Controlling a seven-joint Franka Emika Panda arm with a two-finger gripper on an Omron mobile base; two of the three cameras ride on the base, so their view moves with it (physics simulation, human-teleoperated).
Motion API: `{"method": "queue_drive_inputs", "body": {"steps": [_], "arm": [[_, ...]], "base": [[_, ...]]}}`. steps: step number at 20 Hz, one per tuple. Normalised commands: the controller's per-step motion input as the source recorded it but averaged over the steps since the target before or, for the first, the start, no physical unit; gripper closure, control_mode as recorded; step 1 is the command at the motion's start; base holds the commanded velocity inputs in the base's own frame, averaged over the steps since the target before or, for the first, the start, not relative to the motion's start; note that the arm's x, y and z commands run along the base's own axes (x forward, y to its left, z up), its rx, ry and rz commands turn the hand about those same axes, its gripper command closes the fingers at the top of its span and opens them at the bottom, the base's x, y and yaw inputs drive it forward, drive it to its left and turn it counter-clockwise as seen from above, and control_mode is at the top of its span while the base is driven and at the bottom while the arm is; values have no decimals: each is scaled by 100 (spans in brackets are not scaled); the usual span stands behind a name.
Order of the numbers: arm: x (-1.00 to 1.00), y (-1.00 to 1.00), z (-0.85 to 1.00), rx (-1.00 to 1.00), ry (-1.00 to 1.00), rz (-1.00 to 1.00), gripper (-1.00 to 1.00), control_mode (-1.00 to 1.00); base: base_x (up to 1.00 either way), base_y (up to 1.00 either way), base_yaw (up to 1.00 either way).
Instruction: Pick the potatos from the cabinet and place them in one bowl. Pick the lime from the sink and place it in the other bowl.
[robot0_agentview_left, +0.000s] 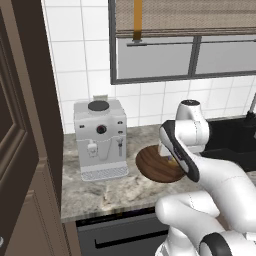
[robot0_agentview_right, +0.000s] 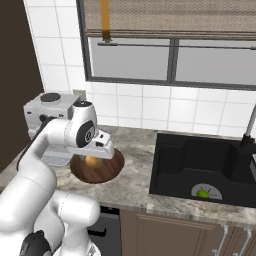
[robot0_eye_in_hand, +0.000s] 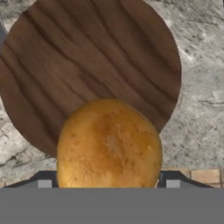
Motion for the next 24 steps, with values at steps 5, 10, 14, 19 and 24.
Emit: {"method": "queue_drive_inputs", "body": {"steps": [5, 10, 14, 19, 24], "arm": [[26, 15, -24, 0, 0, 1, 100, -100], [33, 3, -26, 0, 0, 0, 100, -100], [31, 0, -26, 0, 0, 0, 100, -100], [31, 0, -26, 0, 0, 0, 100, -100], [23, 1, -30, 0, 0, 0, 100, -100]], "base": [[0, 0, 0], [0, 0, 0], [0, 0, 0], [0, 0, 0], [0, 0, 0]]}}
